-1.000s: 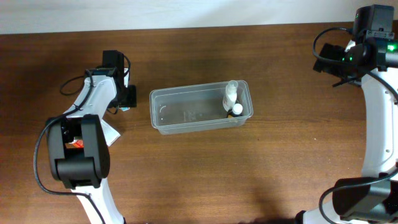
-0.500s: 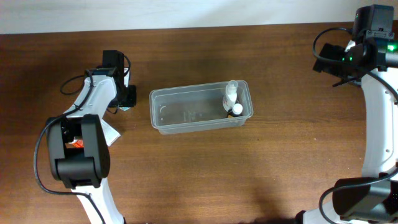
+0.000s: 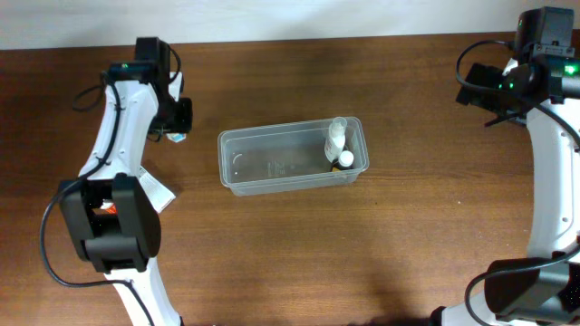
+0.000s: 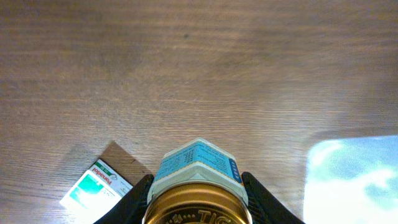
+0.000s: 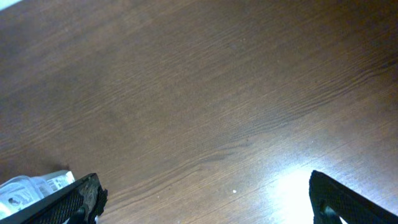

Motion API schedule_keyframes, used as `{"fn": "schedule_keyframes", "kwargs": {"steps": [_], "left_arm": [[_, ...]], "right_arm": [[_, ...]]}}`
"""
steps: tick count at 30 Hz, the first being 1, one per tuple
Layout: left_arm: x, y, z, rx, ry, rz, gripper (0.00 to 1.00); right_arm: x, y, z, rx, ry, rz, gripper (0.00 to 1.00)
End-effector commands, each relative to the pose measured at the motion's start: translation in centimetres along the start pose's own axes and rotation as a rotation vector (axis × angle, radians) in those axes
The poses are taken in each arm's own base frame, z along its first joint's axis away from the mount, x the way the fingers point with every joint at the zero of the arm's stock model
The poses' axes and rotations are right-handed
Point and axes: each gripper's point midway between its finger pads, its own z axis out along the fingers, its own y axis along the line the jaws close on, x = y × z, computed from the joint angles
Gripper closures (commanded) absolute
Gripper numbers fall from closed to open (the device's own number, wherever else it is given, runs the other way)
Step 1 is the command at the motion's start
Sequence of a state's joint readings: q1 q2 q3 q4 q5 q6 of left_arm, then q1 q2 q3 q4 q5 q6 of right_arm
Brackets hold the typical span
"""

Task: Pack container
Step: 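Carry the jar into the container's left end and release it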

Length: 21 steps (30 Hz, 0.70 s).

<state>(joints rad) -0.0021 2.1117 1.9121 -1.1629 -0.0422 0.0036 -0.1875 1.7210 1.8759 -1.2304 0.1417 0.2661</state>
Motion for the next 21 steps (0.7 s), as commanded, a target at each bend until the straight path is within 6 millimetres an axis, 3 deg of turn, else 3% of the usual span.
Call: {"fn": "schedule_keyframes", "kwargs": {"steps": [1, 8, 13, 21], "left_arm": [[-1.2, -2.6, -2.8, 0.087, -0.036, 0.039, 0.64], [-0.3, -7.7, -6.3, 0.111, -0.025, 0.201, 0.64], [1.3, -11.5, -7.0, 0.128, 0.006, 0.31, 0.65], [3.8, -13.7, -7.3, 0.101, 0.074, 0.392, 0.66]], "right_arm": [[-0.4, -0.3, -0.5, 0.006, -0.018, 0.019, 0.02], [-0.4, -0.3, -0.5, 0.006, -0.018, 0.019, 0.02], [-0.4, -0.3, -0.5, 0.006, -0.018, 0.019, 0.02], [-0.4, -0.3, -0.5, 0.006, -0.018, 0.018, 0.02]]}}
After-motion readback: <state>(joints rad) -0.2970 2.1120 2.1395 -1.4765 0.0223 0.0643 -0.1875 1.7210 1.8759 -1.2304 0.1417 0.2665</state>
